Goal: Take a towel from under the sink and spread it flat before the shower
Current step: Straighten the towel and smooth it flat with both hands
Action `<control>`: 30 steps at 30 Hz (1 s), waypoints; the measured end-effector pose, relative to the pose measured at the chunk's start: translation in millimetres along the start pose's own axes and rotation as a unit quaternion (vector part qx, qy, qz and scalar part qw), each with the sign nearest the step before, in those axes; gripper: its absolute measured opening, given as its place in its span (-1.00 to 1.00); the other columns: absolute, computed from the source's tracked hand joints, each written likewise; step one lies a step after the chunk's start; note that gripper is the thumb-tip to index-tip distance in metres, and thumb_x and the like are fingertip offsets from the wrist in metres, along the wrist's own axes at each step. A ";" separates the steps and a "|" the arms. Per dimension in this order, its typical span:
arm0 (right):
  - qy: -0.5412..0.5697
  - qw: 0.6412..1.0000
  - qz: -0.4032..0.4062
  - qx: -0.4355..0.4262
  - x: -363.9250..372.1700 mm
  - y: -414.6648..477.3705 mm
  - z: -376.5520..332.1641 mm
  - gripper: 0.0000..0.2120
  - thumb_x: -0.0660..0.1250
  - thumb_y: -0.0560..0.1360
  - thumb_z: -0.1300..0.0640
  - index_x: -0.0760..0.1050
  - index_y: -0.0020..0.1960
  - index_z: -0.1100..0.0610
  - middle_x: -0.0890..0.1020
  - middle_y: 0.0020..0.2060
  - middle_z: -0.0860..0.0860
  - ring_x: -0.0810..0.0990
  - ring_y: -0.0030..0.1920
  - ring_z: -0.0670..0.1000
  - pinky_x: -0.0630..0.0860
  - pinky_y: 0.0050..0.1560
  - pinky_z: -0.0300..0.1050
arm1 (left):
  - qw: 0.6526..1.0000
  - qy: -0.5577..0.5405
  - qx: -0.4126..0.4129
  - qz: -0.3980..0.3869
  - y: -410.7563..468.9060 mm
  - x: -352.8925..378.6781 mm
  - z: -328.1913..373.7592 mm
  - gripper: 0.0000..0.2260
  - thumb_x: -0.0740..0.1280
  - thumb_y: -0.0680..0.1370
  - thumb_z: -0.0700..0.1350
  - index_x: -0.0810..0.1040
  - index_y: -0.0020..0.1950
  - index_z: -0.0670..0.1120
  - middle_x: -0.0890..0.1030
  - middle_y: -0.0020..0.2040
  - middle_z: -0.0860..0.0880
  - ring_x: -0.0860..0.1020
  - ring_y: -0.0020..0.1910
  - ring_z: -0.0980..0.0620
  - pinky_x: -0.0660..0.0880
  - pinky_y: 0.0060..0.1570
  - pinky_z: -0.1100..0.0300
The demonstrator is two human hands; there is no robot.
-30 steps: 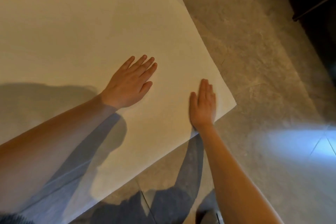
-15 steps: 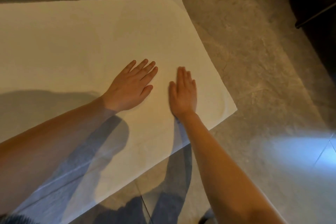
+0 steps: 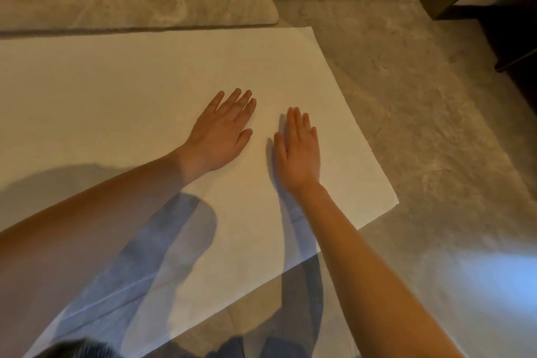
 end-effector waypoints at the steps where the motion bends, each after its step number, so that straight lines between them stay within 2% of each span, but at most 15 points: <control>1: 0.012 0.999 -0.013 -0.031 9.5 4.6 -25.5 -0.44 -0.13 0.66 -0.08 -0.04 0.59 0.14 0.03 0.58 0.05 -0.07 0.57 0.04 -0.15 0.54 -0.05 | 1.000 -0.003 -0.011 -0.009 0.4 4.5 -5.3 -0.46 -0.01 0.65 0.06 0.02 0.58 -0.15 0.05 0.59 -0.12 -0.02 0.57 -0.07 -0.17 0.51 0.00; 4: 0.016 0.997 -0.046 -0.062 30.9 11.3 -48.6 -0.45 -0.11 0.67 -0.06 -0.04 0.59 0.12 0.04 0.58 0.02 -0.07 0.57 0.04 -0.15 0.54 -0.03 | 1.000 -0.005 -0.016 -0.014 -1.5 14.0 -9.5 -0.46 -0.02 0.65 0.05 0.02 0.58 -0.14 0.04 0.59 -0.10 -0.02 0.57 -0.05 -0.16 0.51 0.01; 8: -0.002 0.999 -0.040 -0.033 28.0 12.5 -0.8 -0.44 -0.13 0.65 -0.09 -0.08 0.60 0.08 0.01 0.58 -0.02 -0.09 0.57 -0.01 -0.15 0.55 -0.05 | 1.000 0.000 -0.012 0.009 -2.9 10.5 -9.4 -0.44 -0.08 0.63 0.08 0.11 0.56 -0.17 0.15 0.57 -0.14 0.09 0.55 -0.09 -0.02 0.52 -0.04; 13: -0.012 0.996 -0.022 0.083 6.6 11.8 80.4 -0.44 -0.10 0.66 -0.06 -0.10 0.59 0.13 -0.01 0.59 0.03 -0.07 0.57 0.01 -0.10 0.55 -0.01 | 1.000 -0.003 -0.009 0.012 -2.9 10.8 -8.4 -0.42 -0.13 0.62 0.10 0.11 0.56 -0.17 0.14 0.57 -0.13 0.08 0.55 -0.09 0.01 0.51 -0.05; 16: -0.019 0.989 -0.019 0.144 2.4 11.1 89.3 -0.44 -0.11 0.67 -0.02 -0.12 0.59 0.17 -0.03 0.59 0.06 -0.09 0.57 0.04 -0.12 0.55 0.02 | 1.000 -0.011 -0.013 0.012 -2.9 11.0 -8.9 -0.43 -0.11 0.63 0.10 0.08 0.57 -0.16 0.11 0.58 -0.12 0.05 0.56 -0.07 -0.03 0.52 -0.03; 18: -0.026 0.992 -0.010 0.122 3.0 19.2 60.5 -0.45 -0.12 0.67 -0.02 -0.10 0.59 0.18 -0.01 0.58 0.09 -0.09 0.57 0.07 -0.14 0.55 0.02 | 1.000 -0.015 -0.012 0.012 -2.9 11.1 -8.7 -0.45 -0.06 0.64 0.08 0.07 0.57 -0.16 0.10 0.58 -0.13 0.04 0.56 -0.07 -0.05 0.52 -0.03; 21: 0.009 1.000 -0.017 -0.008 16.6 39.2 -20.4 -0.47 -0.11 0.67 0.00 -0.03 0.59 0.17 0.05 0.58 0.09 -0.05 0.57 0.08 -0.13 0.55 0.00 | 0.999 -0.025 -0.011 0.017 -2.4 8.6 -8.4 -0.47 0.03 0.65 0.04 0.09 0.57 -0.17 0.12 0.57 -0.13 0.06 0.56 -0.08 -0.06 0.52 -0.03; 23: 0.046 0.997 -0.036 -0.045 26.6 50.8 -51.7 -0.49 -0.11 0.68 -0.02 0.01 0.59 0.13 0.08 0.57 0.05 -0.04 0.57 0.05 -0.13 0.55 -0.02 | 0.999 -0.027 -0.012 0.017 -2.0 7.3 -8.4 -0.48 0.05 0.65 0.02 0.12 0.56 -0.18 0.16 0.57 -0.12 0.07 0.56 -0.07 -0.07 0.52 -0.02; 27: 0.024 0.997 -0.036 -0.061 26.7 64.1 -29.3 -0.49 -0.09 0.67 -0.05 0.02 0.59 0.02 0.08 0.57 -0.03 -0.05 0.57 0.02 -0.12 0.55 0.00 | 1.000 -0.014 -0.009 0.021 -3.4 7.0 -7.9 -0.48 0.04 0.65 0.04 0.14 0.56 -0.18 0.16 0.56 -0.13 0.09 0.55 -0.08 -0.01 0.51 -0.04; 30: -0.002 1.000 -0.022 0.005 12.0 69.0 36.6 -0.48 -0.06 0.67 -0.01 0.00 0.59 0.08 0.08 0.58 0.01 -0.02 0.57 0.05 -0.08 0.55 0.00 | 1.000 -0.004 -0.012 0.012 -4.2 9.4 -7.0 -0.46 -0.03 0.64 0.06 0.07 0.57 -0.16 0.10 0.58 -0.12 0.04 0.56 -0.06 -0.04 0.52 -0.03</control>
Point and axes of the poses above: each hand's wrist, its own y-axis towards the middle knuckle, its own x-axis out of the palm, z = x × y, the point moved 10 cm from there along y, towards the middle knuckle
